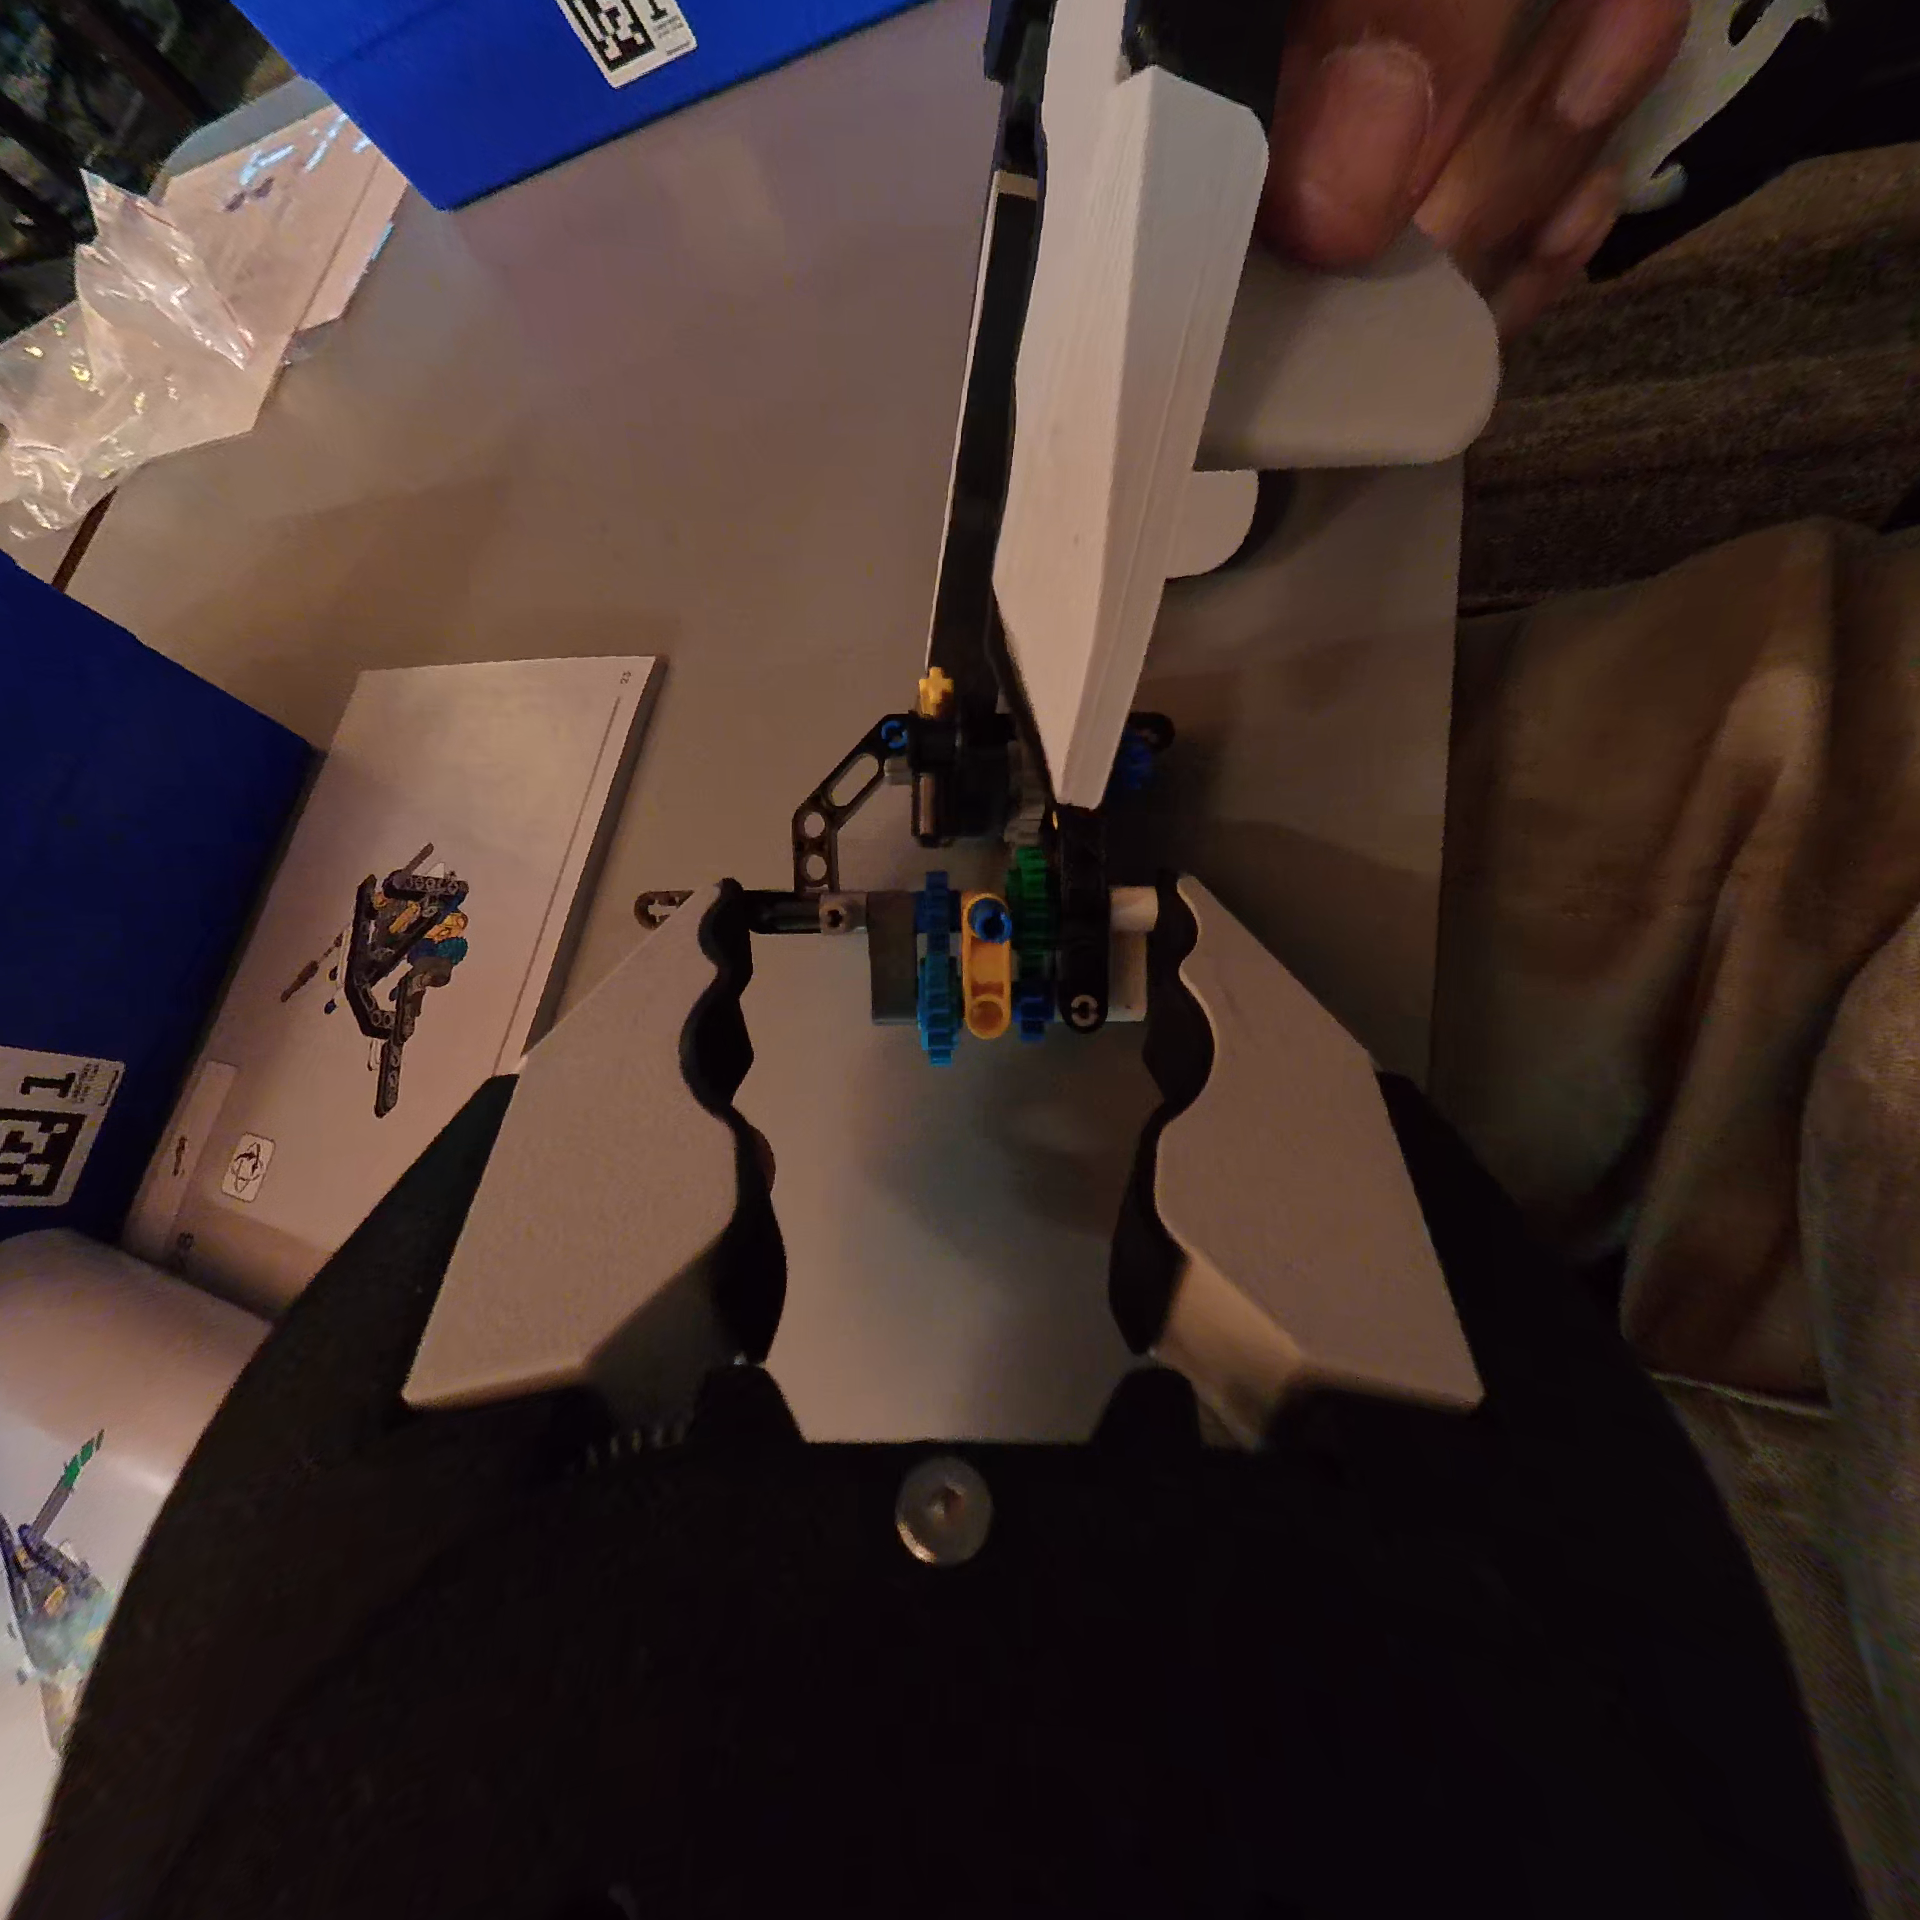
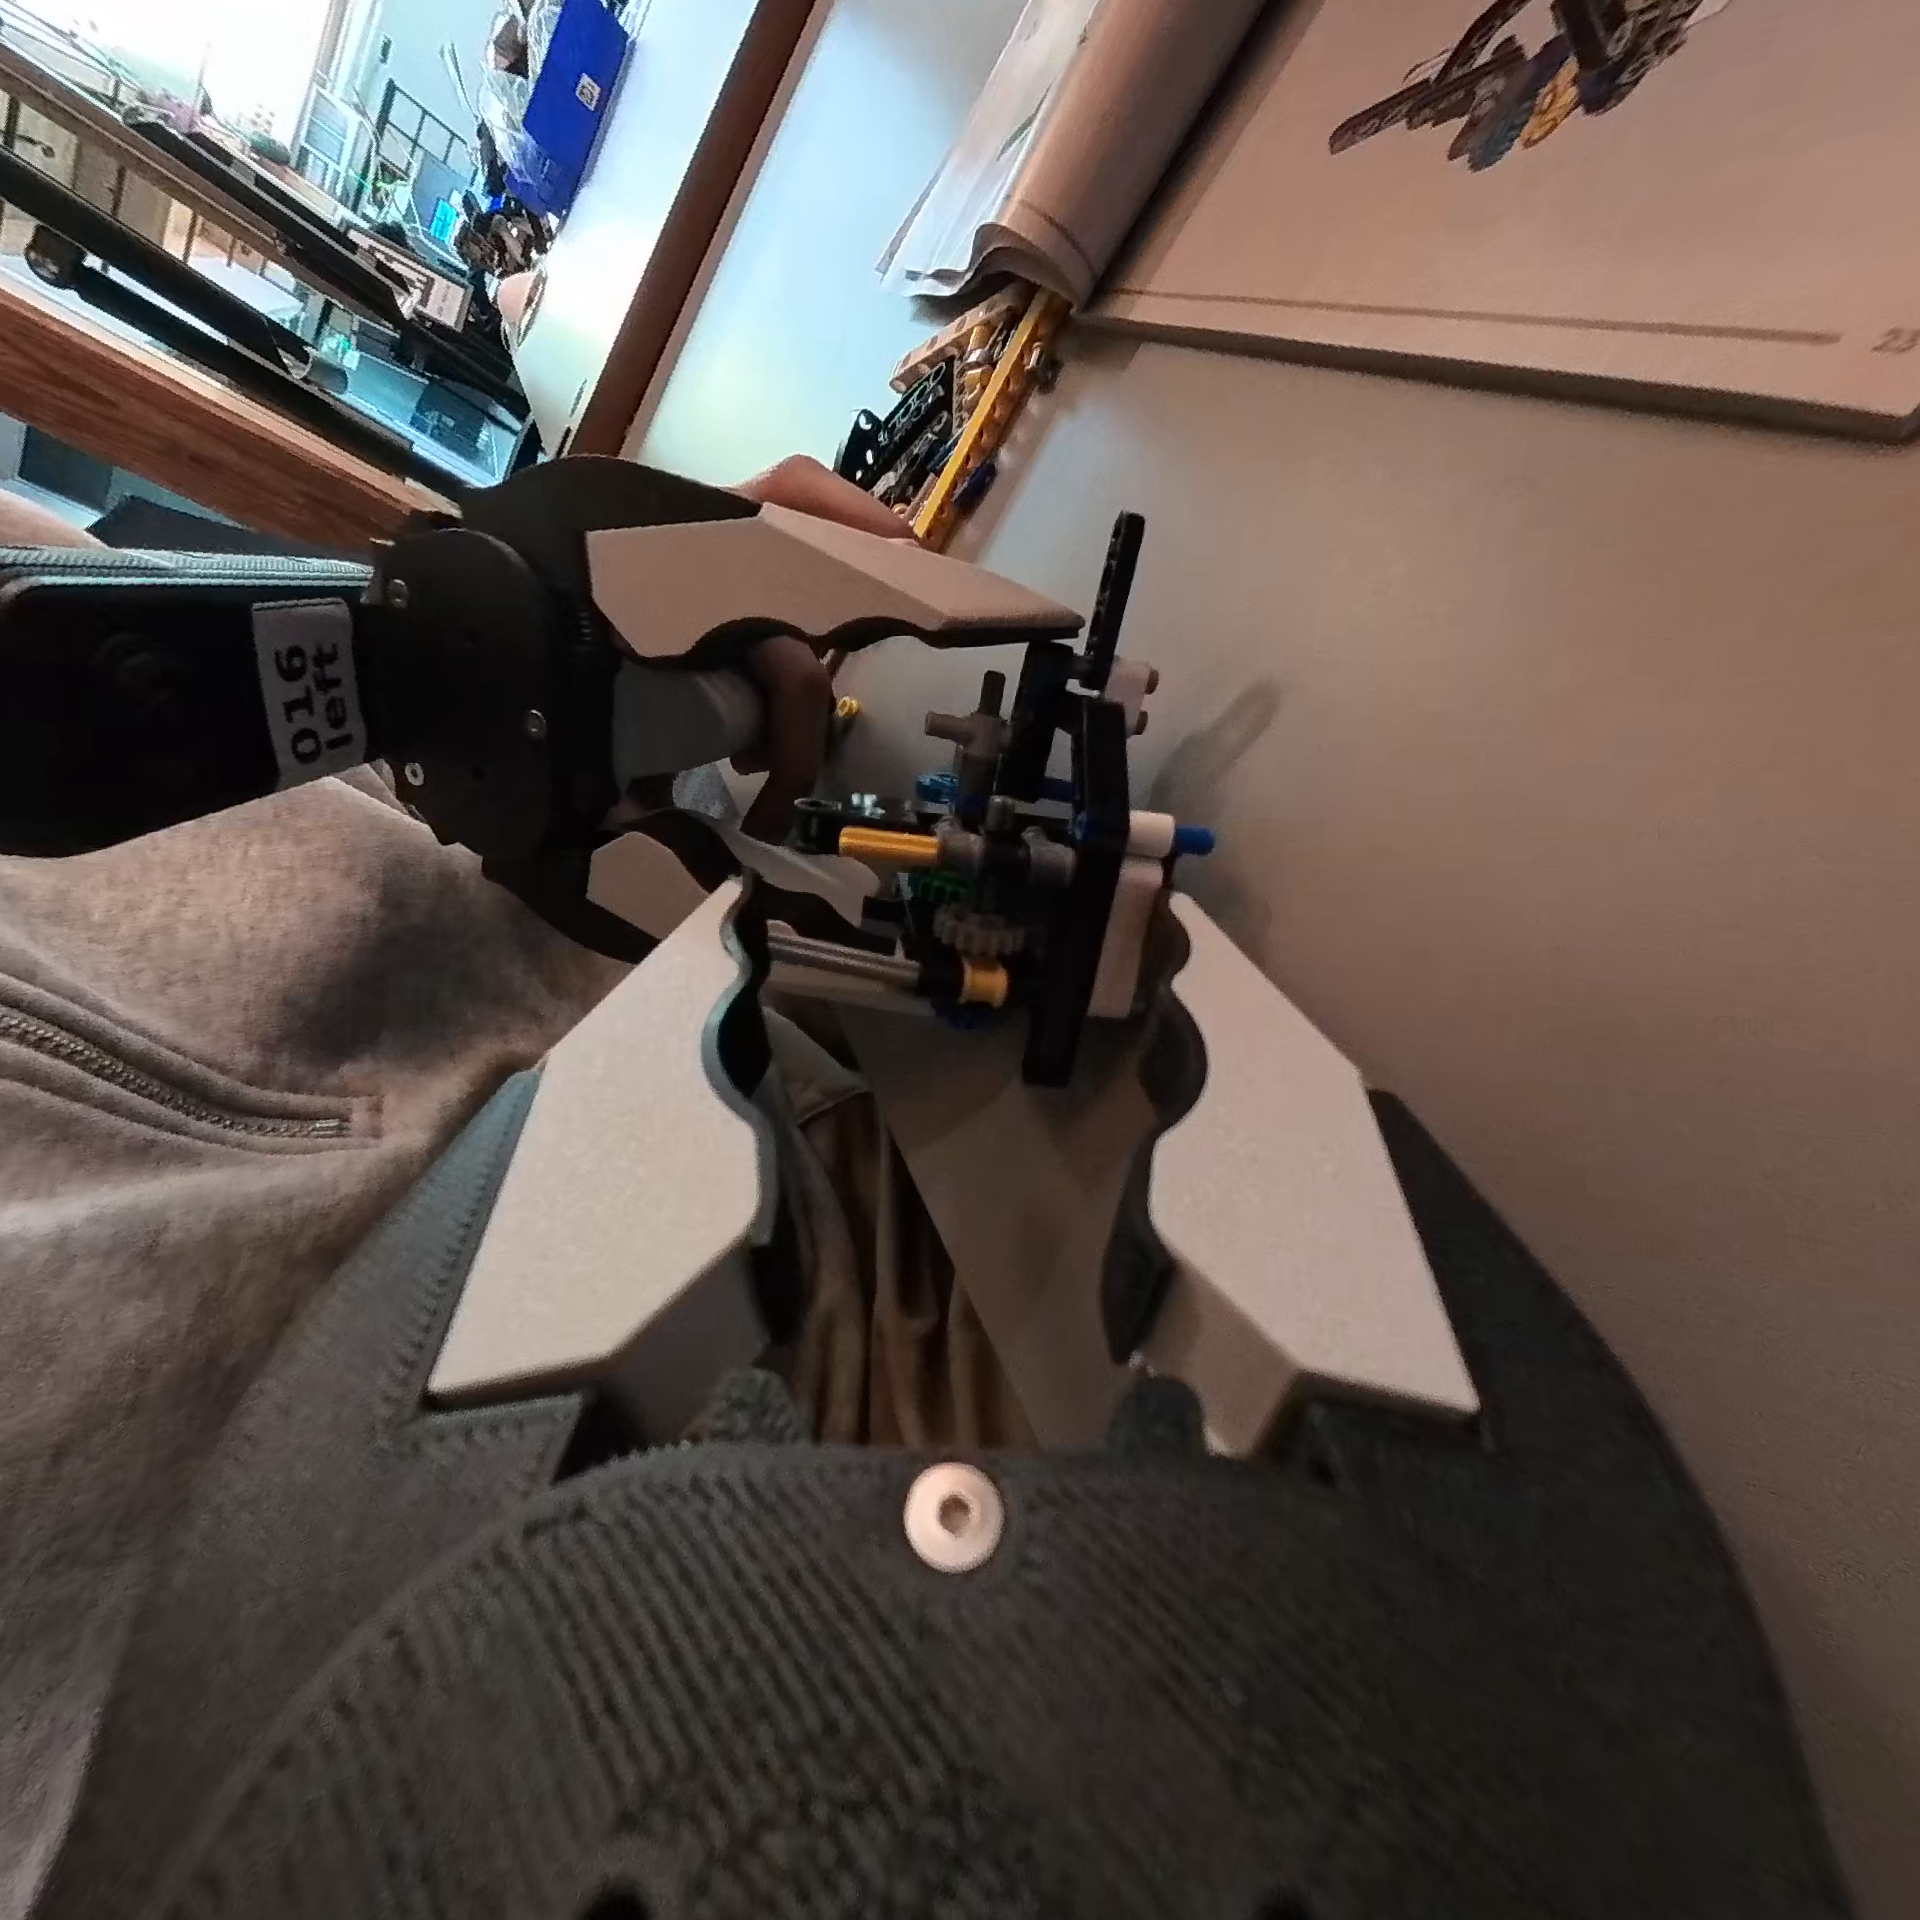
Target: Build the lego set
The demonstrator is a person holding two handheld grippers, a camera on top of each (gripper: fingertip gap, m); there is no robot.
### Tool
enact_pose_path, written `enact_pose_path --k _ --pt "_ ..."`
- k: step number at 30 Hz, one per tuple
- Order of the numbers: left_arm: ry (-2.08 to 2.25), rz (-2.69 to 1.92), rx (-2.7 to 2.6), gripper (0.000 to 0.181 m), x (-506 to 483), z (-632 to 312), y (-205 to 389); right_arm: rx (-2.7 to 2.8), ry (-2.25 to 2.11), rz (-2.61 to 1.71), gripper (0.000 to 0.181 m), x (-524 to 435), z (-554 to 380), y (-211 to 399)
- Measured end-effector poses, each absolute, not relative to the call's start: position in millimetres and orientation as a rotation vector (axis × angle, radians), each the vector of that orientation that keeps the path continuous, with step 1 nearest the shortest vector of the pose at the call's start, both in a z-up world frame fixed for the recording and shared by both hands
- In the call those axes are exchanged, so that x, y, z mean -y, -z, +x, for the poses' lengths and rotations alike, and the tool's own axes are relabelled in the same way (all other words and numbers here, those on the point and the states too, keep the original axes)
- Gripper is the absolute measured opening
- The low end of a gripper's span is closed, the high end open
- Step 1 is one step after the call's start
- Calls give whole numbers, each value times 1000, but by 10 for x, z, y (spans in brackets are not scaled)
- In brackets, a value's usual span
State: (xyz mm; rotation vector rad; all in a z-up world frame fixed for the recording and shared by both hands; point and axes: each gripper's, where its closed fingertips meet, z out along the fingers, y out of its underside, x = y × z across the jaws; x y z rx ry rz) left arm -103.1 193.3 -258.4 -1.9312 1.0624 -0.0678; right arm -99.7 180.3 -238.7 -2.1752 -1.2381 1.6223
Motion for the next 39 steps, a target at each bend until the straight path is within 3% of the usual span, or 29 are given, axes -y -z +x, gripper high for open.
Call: enact_pose_path --k 39 --pt "39 -1918 -1048 77 -1941 -1037 2573 1378 -1630 -2180 74 -1796 -986 2406"
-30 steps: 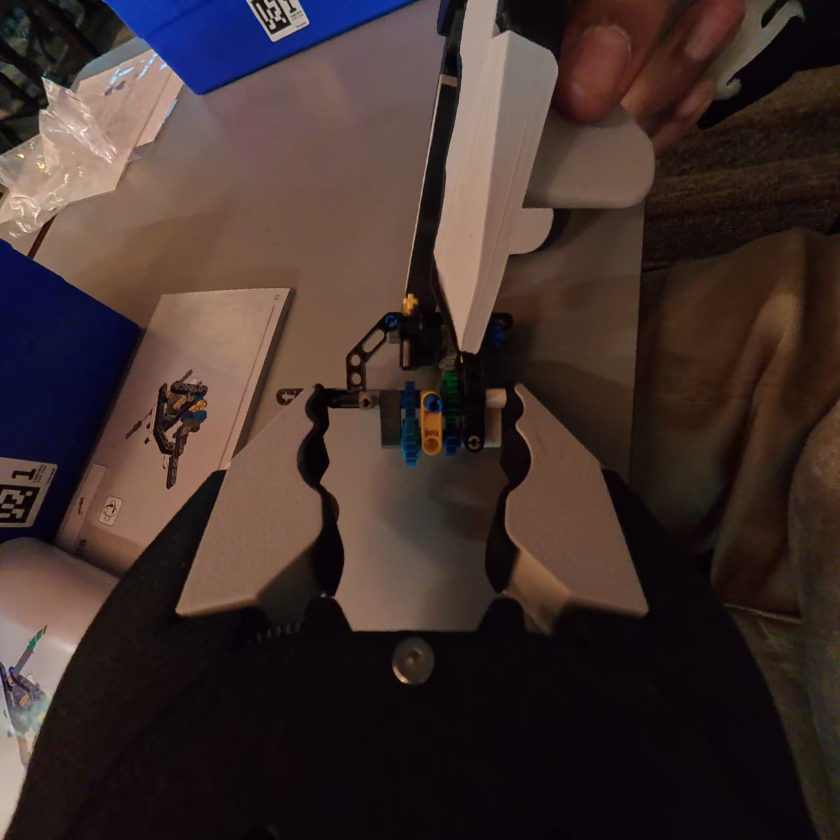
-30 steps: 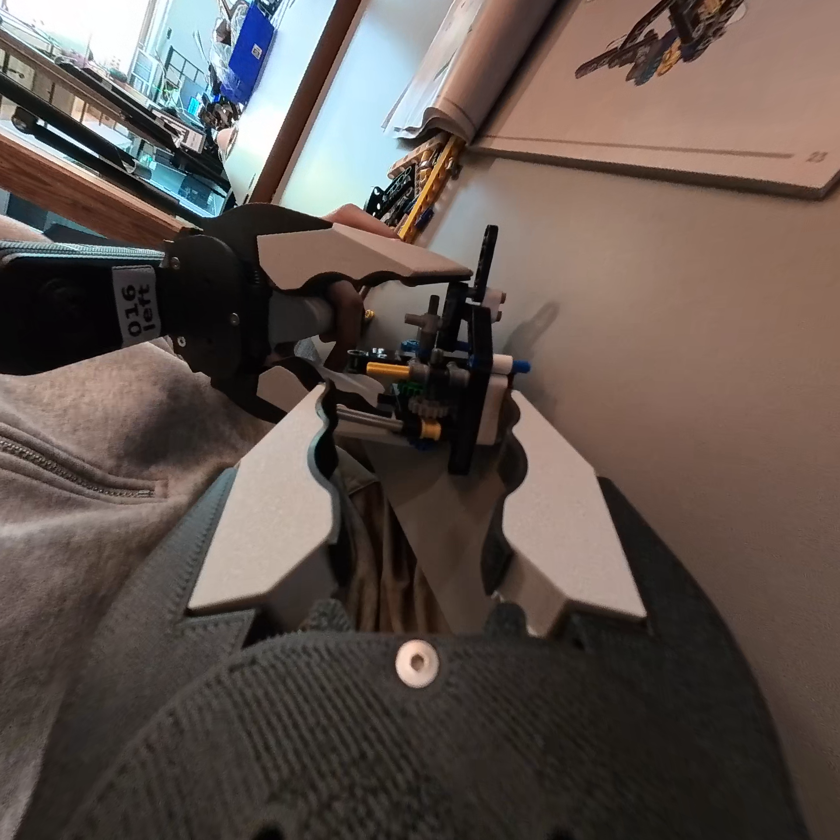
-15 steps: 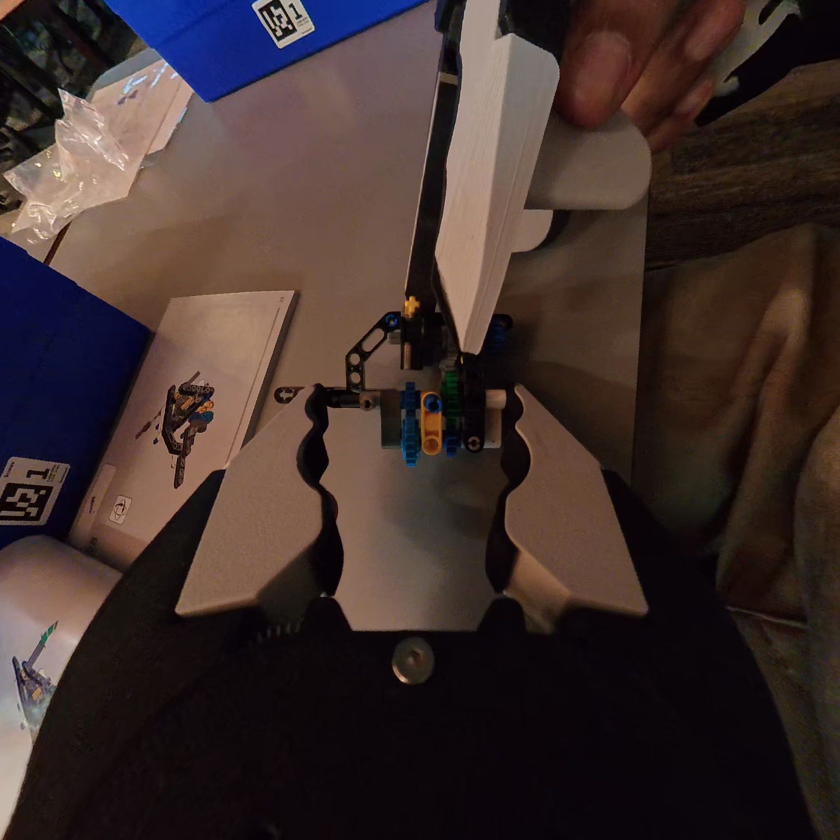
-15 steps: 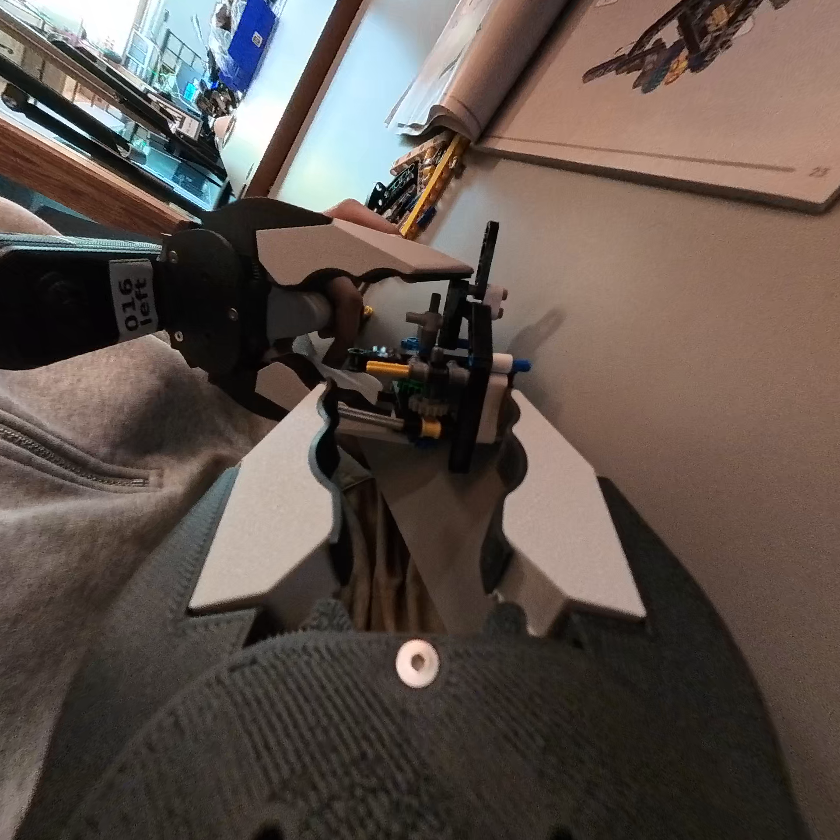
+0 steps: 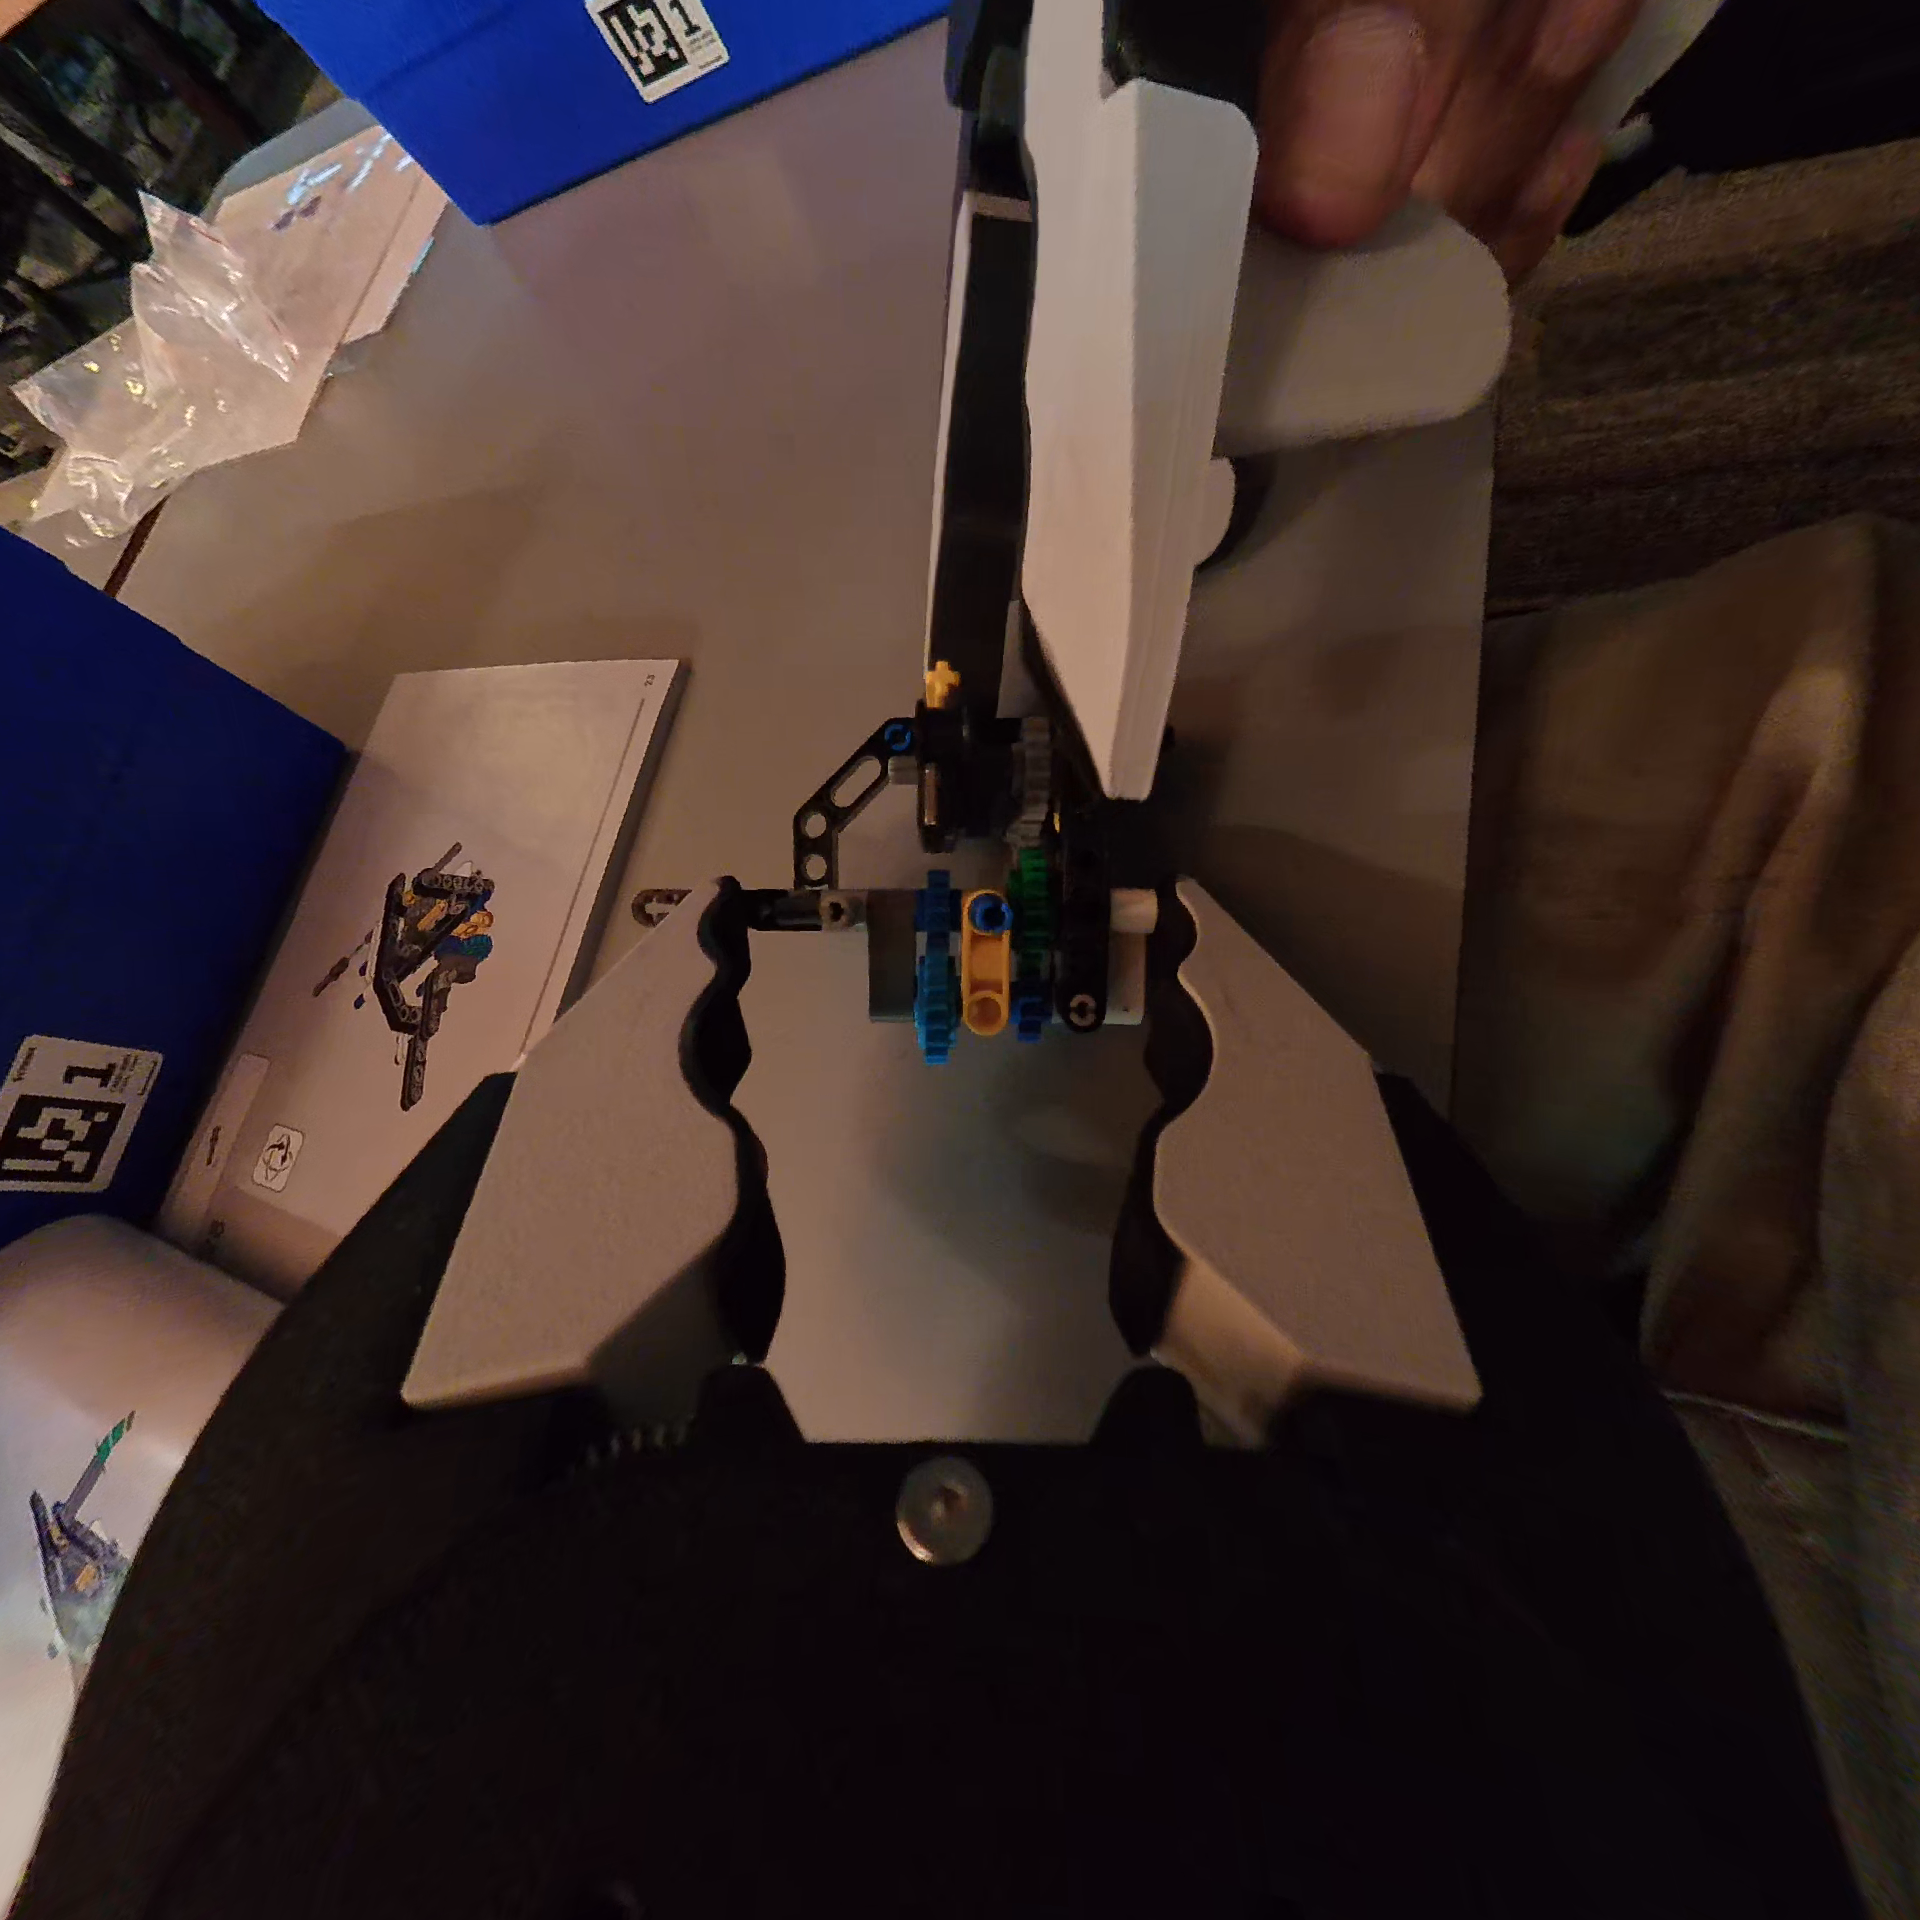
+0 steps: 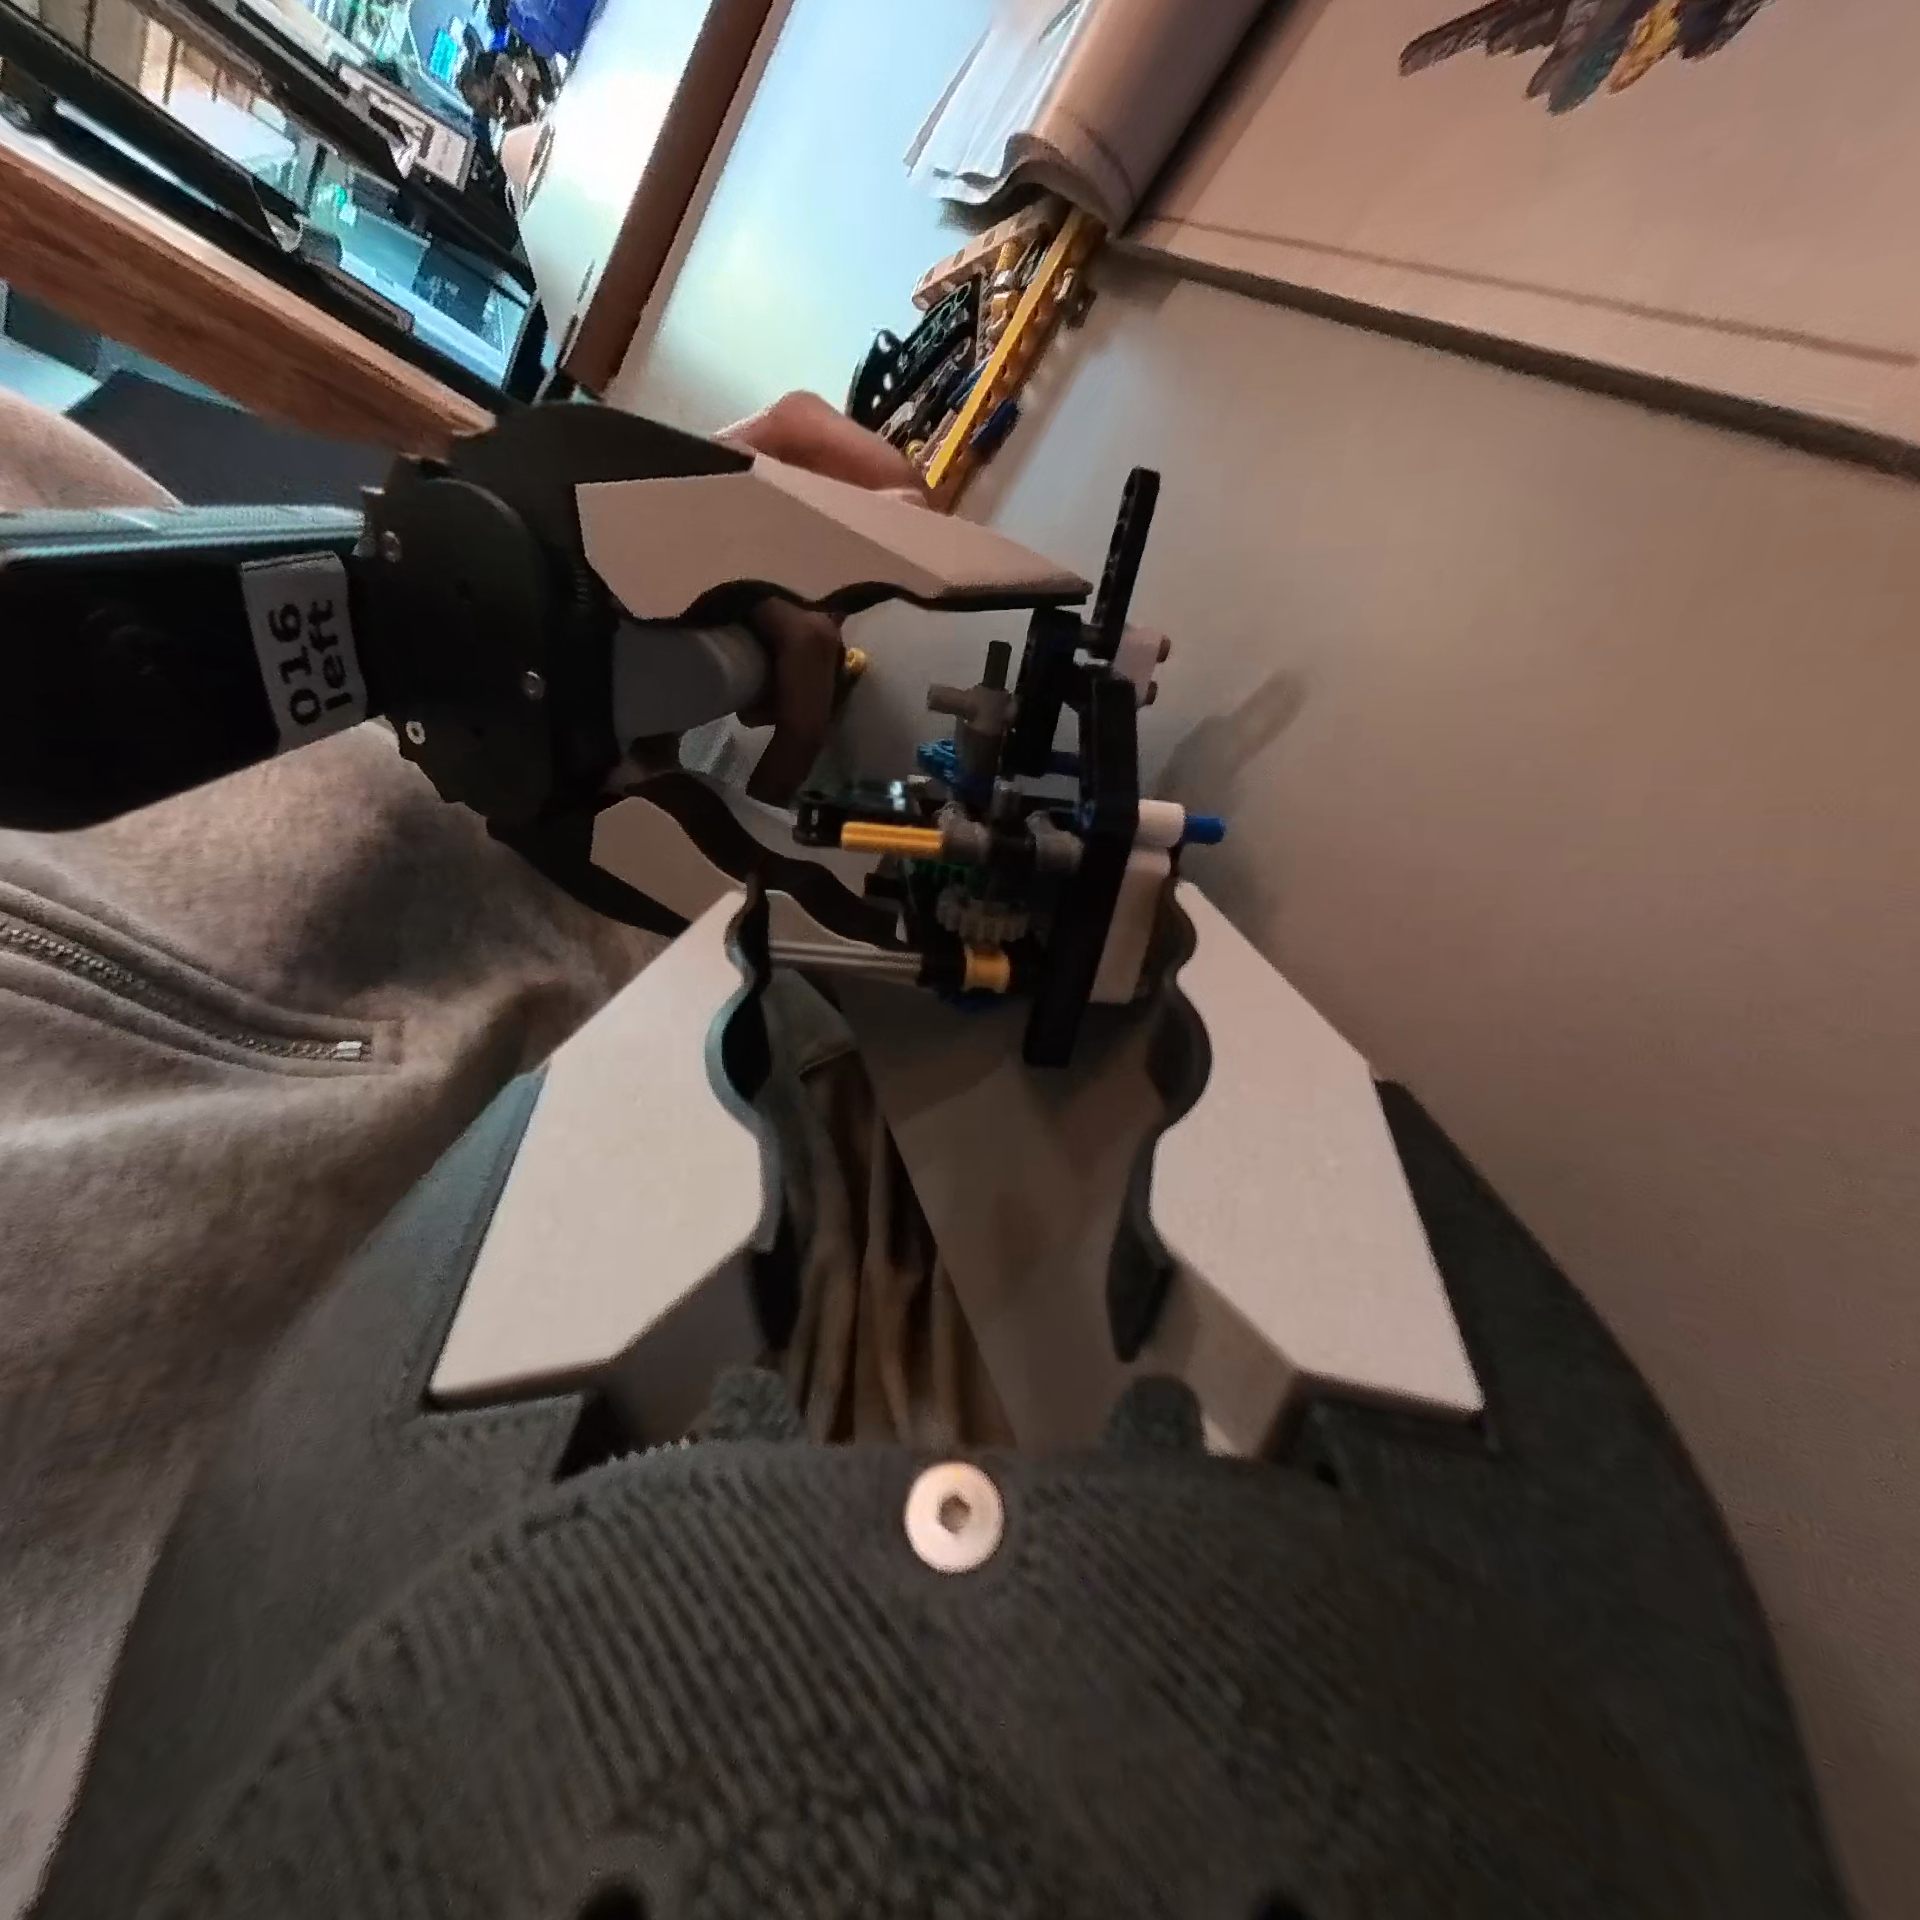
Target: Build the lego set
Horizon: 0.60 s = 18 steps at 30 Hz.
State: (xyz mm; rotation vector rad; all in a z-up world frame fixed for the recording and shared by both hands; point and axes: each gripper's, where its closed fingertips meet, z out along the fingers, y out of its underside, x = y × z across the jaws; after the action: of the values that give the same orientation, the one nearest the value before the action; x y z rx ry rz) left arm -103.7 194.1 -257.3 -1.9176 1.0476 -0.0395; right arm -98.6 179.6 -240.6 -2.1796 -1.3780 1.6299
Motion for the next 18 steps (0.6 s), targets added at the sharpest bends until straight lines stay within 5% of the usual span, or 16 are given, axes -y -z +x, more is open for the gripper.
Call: enact_pose_path --k 18 --pt "29 -1917 -1045 77 -1947 -1021 2578 1468 -1554 -2166 75 -1797 -996 2425"
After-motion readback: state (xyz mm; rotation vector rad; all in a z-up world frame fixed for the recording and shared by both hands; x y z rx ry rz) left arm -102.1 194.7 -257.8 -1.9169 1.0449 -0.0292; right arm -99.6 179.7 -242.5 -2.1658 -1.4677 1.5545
